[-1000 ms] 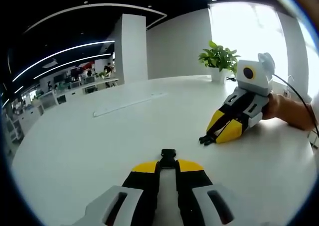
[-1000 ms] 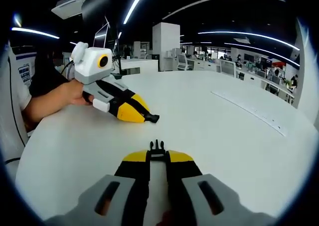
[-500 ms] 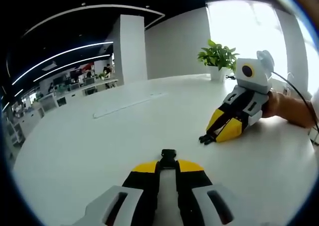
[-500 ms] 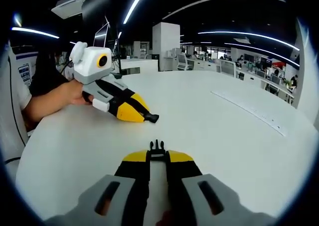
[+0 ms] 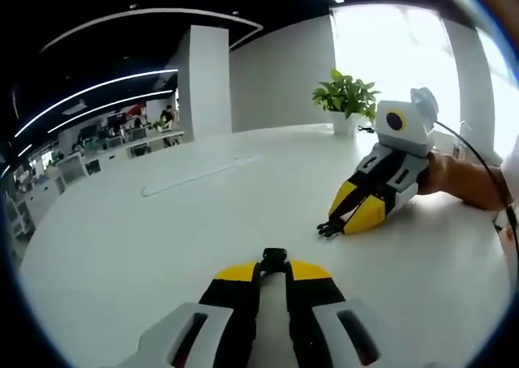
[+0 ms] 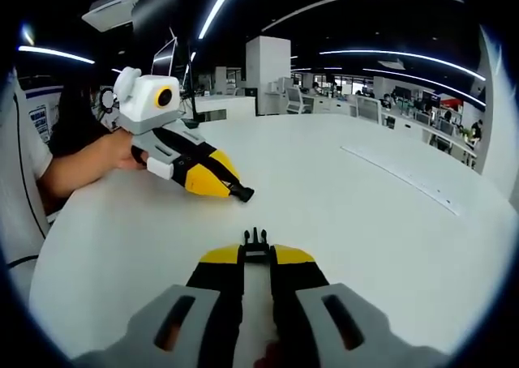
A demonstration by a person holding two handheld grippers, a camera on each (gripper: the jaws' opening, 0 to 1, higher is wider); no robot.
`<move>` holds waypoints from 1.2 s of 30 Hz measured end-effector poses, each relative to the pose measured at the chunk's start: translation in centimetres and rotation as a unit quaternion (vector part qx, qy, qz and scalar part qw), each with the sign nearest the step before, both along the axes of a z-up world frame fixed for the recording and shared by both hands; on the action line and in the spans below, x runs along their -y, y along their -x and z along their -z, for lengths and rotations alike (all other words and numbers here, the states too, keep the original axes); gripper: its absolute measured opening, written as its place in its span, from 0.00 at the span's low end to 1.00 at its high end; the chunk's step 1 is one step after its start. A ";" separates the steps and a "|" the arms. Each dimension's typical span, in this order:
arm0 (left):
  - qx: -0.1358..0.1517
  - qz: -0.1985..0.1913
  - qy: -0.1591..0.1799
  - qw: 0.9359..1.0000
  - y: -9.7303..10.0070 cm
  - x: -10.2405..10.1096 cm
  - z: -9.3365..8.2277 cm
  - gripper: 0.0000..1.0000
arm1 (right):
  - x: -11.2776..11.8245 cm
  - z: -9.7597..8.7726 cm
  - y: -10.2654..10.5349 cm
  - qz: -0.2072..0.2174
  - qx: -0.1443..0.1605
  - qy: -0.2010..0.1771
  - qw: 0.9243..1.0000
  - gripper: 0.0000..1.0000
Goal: Snap the two parts of the plastic buckle together until the buckle closes and remains connected.
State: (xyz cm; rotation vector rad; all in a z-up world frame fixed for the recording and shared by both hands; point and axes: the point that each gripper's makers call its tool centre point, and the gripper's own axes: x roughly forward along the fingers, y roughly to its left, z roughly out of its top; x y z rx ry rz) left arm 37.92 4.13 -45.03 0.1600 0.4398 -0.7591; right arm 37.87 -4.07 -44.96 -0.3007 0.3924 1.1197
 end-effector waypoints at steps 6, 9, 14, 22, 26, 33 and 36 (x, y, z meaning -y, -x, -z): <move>-0.005 0.010 -0.010 1.000 1.2 0.1 0.0 0.12 | 0.6 -0.3 0.9 -0.001 0.003 0.008 1.000 0.13; -0.008 0.018 -0.017 1.000 1.9 0.2 0.2 0.12 | 0.7 -0.4 1.2 -0.001 0.004 0.009 1.000 0.13; -0.015 0.041 -0.021 0.999 2.8 1.0 0.5 0.12 | 0.9 -0.1 2.5 0.006 0.002 0.009 1.000 0.13; -0.021 0.061 -0.031 0.997 3.7 1.8 0.9 0.12 | 1.6 -0.8 3.6 0.013 0.006 0.002 1.000 0.12; -0.021 0.072 -0.036 0.997 4.8 2.0 1.0 0.12 | 1.9 -0.7 4.4 0.011 0.009 0.007 1.000 0.13; -0.020 0.078 -0.034 0.996 6.1 2.0 1.0 0.12 | 2.6 -0.4 5.7 0.010 0.012 0.015 1.000 0.13; -0.023 0.079 -0.032 0.996 6.4 2.0 1.0 0.12 | 2.7 -0.6 6.1 0.010 0.009 0.009 1.000 0.13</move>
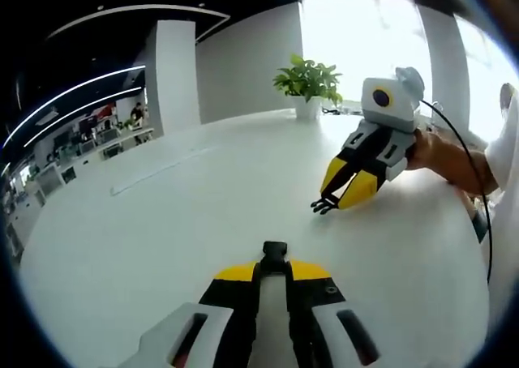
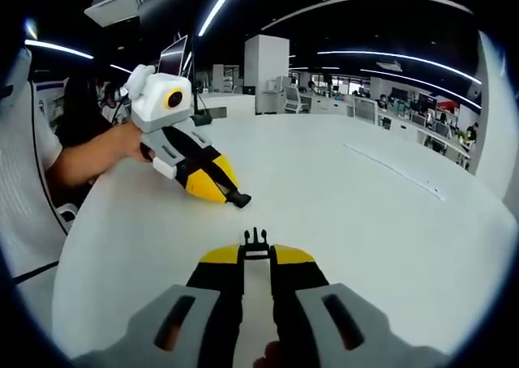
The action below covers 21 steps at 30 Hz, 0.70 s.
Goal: Snap the two parts of the plastic buckle together until the buckle closes and remains connected.
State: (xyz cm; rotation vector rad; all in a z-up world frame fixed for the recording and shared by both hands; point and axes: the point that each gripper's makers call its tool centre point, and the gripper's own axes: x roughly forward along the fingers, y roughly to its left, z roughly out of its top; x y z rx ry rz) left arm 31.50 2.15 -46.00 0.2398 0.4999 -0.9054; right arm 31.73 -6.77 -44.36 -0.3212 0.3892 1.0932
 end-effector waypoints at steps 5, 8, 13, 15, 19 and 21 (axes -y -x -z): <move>0.000 0.005 0.002 1.000 1.0 0.1 0.0 0.12 | 0.3 -0.1 0.6 -0.002 0.002 0.004 1.000 0.13; -0.001 0.013 0.001 1.000 1.8 0.2 -0.1 0.12 | 0.4 -0.1 1.0 -0.003 0.001 0.005 1.000 0.12; -0.001 0.023 -0.004 1.000 2.7 0.3 -0.1 0.12 | 0.9 0.2 2.2 -0.009 0.003 0.013 1.000 0.13; -0.002 0.031 -0.006 0.999 3.3 0.4 -0.1 0.12 | 1.0 0.4 2.8 -0.012 0.001 0.013 1.000 0.13; -0.009 0.058 -0.003 0.998 4.6 0.8 -0.1 0.12 | 1.3 0.8 3.7 -0.020 -0.005 0.014 1.000 0.13; -0.019 0.080 0.004 0.997 5.6 1.2 0.0 0.12 | 1.3 1.1 4.2 -0.029 -0.007 0.017 0.999 0.13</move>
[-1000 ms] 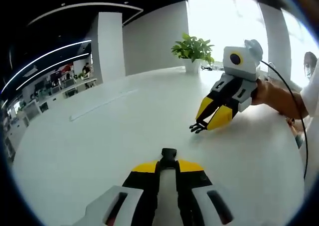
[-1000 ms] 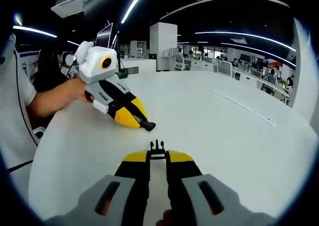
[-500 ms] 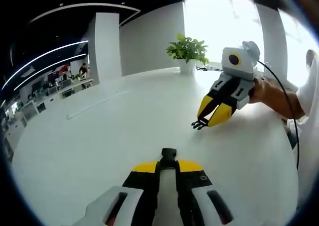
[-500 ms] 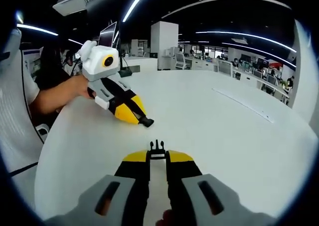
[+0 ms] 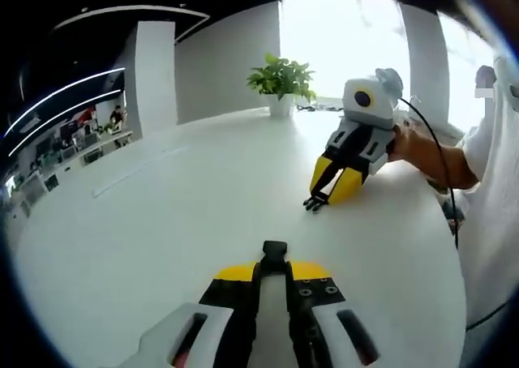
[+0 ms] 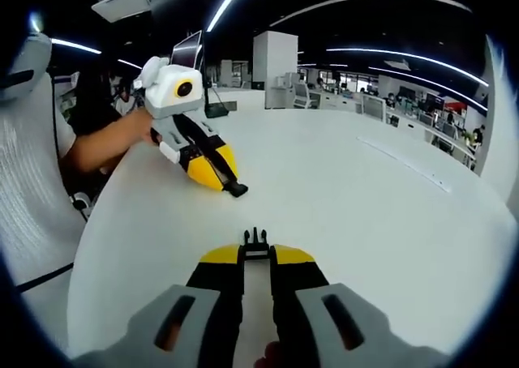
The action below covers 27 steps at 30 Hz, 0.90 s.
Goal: Snap the two parts of the plastic buckle together until the buckle closes and remains connected.
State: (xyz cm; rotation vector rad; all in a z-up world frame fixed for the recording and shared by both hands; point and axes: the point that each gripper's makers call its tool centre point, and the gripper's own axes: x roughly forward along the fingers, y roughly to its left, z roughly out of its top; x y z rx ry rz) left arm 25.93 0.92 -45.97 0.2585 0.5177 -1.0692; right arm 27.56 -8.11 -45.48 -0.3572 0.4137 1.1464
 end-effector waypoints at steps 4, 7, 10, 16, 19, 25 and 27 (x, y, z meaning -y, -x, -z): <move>-0.003 0.024 0.008 1.000 0.6 -0.3 0.1 0.12 | 0.1 0.1 1.1 -0.022 -0.010 -0.015 1.000 0.13; -0.001 0.028 0.009 1.000 0.9 -0.3 0.1 0.12 | 0.0 0.1 1.7 -0.038 -0.009 -0.016 0.999 0.12; -0.002 0.030 0.011 0.999 1.2 -0.3 0.1 0.12 | -0.2 0.0 2.5 -0.055 -0.009 -0.018 0.998 0.12; 0.001 0.062 0.016 0.998 2.8 0.2 0.1 0.12 | -0.4 0.0 3.8 -0.078 -0.011 -0.020 0.997 0.13; -0.002 0.078 0.017 0.997 3.6 0.4 0.1 0.12 | -0.3 0.0 4.4 -0.084 -0.012 -0.022 0.996 0.13; 0.001 0.107 0.012 0.994 4.8 0.9 0.0 0.12 | -0.6 0.0 6.0 -0.101 -0.015 -0.018 0.995 0.13; 0.001 0.109 0.012 0.994 5.0 0.9 0.0 0.12 | -0.8 0.0 6.4 -0.105 -0.015 -0.016 0.994 0.13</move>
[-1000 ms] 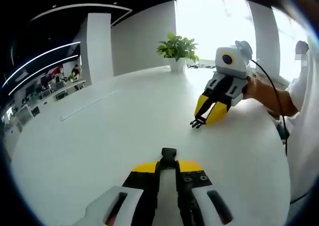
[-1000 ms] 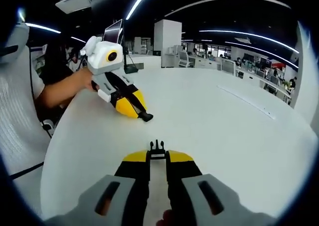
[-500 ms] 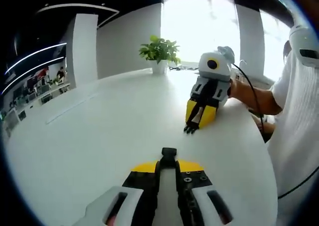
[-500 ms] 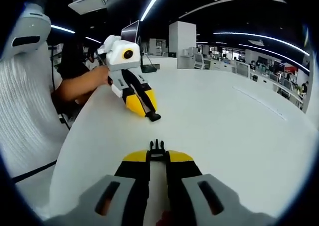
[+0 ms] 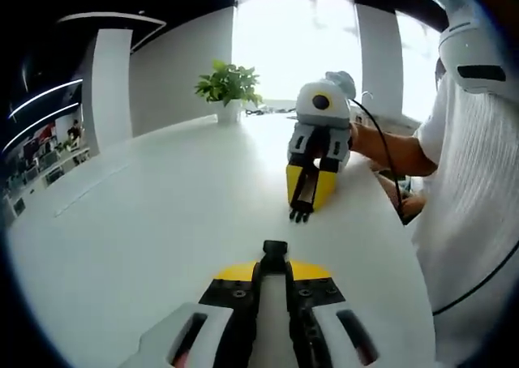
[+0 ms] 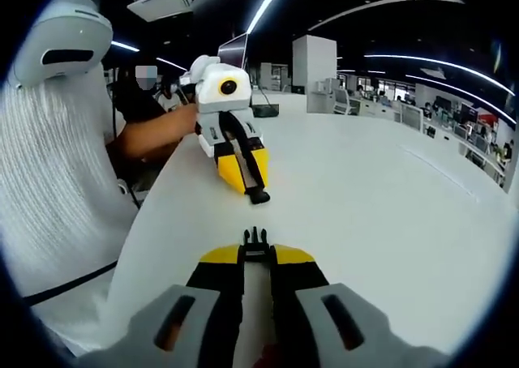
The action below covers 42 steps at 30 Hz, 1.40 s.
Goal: Snap the two parts of the plastic buckle together until the buckle closes and remains connected.
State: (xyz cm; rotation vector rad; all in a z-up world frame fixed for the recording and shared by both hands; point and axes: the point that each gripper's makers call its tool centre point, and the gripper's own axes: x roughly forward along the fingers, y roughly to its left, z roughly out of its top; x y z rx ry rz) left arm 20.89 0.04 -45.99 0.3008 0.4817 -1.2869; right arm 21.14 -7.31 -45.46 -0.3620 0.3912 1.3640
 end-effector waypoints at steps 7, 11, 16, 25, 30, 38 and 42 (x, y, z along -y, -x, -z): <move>0.001 0.041 0.003 0.999 1.6 0.1 0.0 0.12 | -0.2 0.1 0.6 -0.013 0.003 0.000 1.000 0.13; 0.003 0.041 0.010 0.999 1.5 0.1 0.1 0.12 | -0.2 0.1 0.9 -0.018 0.002 -0.006 1.000 0.13; 0.002 0.047 0.012 0.999 1.7 0.4 0.1 0.12 | -0.6 0.1 1.6 -0.031 0.000 -0.009 0.999 0.13; 0.001 0.059 0.012 0.998 2.3 0.6 0.2 0.12 | -0.6 0.2 1.9 -0.036 0.004 -0.009 0.999 0.12; 0.001 0.059 0.013 0.998 2.3 0.7 0.2 0.12 | -0.7 0.3 2.1 -0.041 0.006 -0.007 0.999 0.12; 0.003 0.061 0.015 0.998 2.3 1.0 0.1 0.12 | -1.0 0.2 2.0 -0.042 0.006 -0.006 0.999 0.12; 0.004 0.064 0.015 0.998 2.4 1.2 0.1 0.12 | -1.2 0.3 1.9 -0.043 0.007 -0.004 0.999 0.12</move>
